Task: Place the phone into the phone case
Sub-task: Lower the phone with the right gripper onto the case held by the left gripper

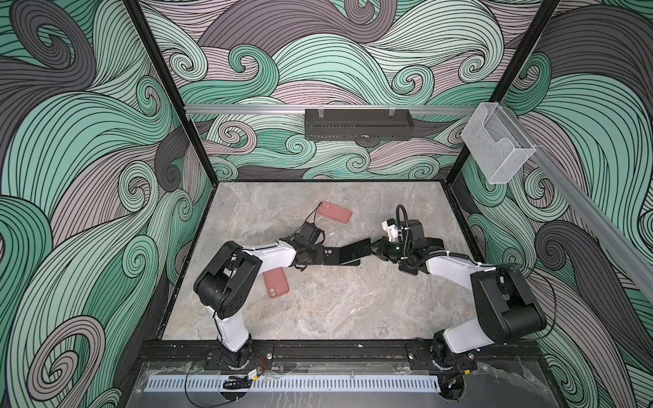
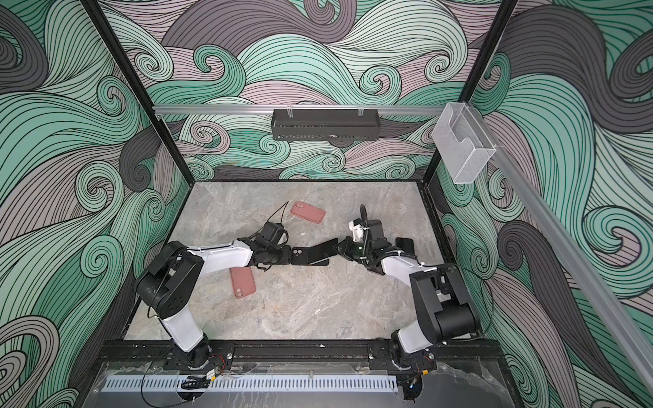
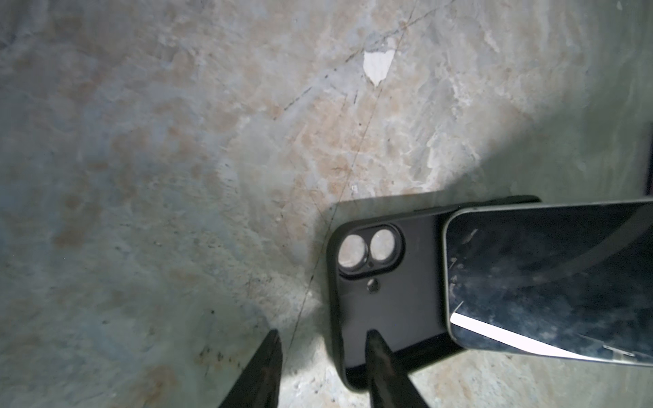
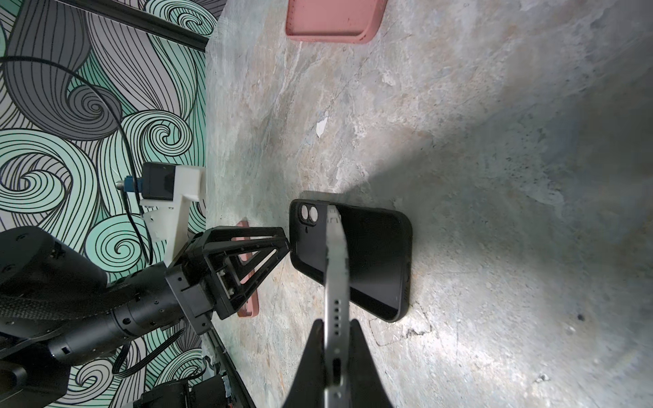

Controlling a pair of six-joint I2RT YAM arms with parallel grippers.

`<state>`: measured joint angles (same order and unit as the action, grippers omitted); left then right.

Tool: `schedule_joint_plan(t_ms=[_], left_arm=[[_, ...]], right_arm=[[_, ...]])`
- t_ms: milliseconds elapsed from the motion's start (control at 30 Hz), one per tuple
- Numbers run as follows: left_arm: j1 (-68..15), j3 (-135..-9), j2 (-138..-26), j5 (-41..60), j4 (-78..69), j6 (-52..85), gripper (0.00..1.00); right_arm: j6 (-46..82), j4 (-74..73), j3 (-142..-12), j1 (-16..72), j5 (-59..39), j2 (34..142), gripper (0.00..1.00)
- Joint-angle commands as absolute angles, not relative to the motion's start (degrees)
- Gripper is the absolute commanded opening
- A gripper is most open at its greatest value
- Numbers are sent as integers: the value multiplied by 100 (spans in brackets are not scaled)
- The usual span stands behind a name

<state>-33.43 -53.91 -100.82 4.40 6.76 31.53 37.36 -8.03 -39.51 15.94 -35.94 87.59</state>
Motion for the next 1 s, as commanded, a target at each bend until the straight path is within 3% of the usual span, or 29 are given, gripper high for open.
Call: schedule_joint_plan(t_ms=[0,400,967], left_arm=[[-3308,-5581,-10201,582,682,3200,36],[-3279,-5546,-10329,785,546,3340,24],[-3049,-5331,-10474,1618,-100,3410,24]], right_arm=[[3718,-697,-3981,1586,-3556,8941,6],[3746,-756,-4034,1575,-3637,9223,6],[3882,-1034,-4091,1677,-3774,9653,7]])
